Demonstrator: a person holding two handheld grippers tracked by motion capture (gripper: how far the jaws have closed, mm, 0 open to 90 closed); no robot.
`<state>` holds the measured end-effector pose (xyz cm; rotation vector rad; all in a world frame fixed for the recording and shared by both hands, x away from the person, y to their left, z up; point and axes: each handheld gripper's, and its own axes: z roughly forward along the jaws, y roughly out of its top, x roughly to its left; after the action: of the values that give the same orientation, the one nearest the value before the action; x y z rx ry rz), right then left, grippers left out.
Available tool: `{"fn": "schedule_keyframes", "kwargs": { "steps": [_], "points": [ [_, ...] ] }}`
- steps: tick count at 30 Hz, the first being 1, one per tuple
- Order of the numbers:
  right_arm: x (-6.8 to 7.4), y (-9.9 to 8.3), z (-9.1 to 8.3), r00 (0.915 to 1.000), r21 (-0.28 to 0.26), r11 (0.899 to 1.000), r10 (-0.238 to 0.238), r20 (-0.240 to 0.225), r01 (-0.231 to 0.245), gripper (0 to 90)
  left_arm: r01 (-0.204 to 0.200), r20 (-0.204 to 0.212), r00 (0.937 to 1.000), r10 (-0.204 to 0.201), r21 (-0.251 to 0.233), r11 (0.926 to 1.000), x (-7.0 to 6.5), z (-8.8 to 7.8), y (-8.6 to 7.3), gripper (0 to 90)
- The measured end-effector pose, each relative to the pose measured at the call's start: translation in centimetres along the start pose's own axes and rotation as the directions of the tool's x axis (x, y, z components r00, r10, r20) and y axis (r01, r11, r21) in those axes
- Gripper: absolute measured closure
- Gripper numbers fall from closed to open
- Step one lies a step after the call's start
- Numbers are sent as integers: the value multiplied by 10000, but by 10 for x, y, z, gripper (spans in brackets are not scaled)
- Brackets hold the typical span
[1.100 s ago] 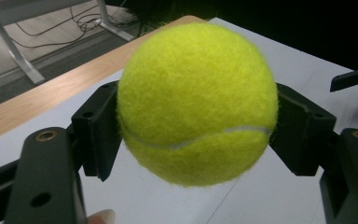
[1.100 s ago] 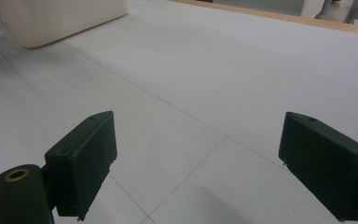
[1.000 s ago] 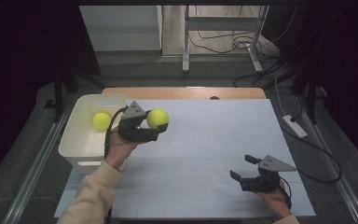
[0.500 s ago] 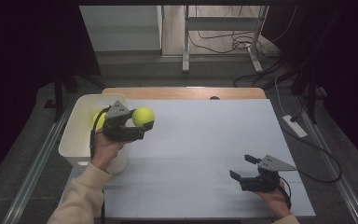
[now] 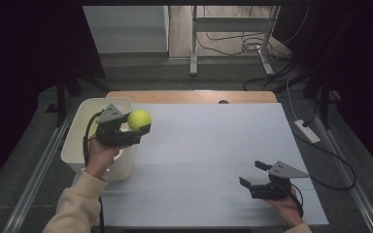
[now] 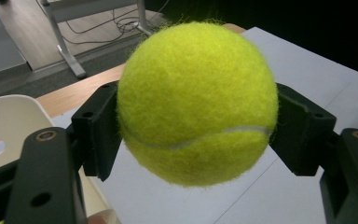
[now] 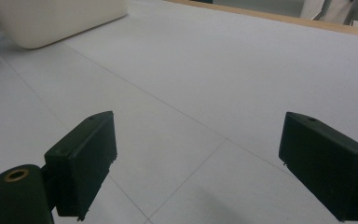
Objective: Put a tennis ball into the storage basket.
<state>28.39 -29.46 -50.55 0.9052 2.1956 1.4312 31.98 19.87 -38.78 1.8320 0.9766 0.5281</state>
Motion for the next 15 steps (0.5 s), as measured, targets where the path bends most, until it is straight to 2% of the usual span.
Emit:
{"fn": "schedule_keyframes", "kwargs": {
  "steps": [15],
  "points": [
    [0, 0, 1, 10000, -9, 10000, -13, 46, 13, 112, 184, -407, 9990, -186, -70, 9998, 11, -12, -1, 267]
  ]
}}
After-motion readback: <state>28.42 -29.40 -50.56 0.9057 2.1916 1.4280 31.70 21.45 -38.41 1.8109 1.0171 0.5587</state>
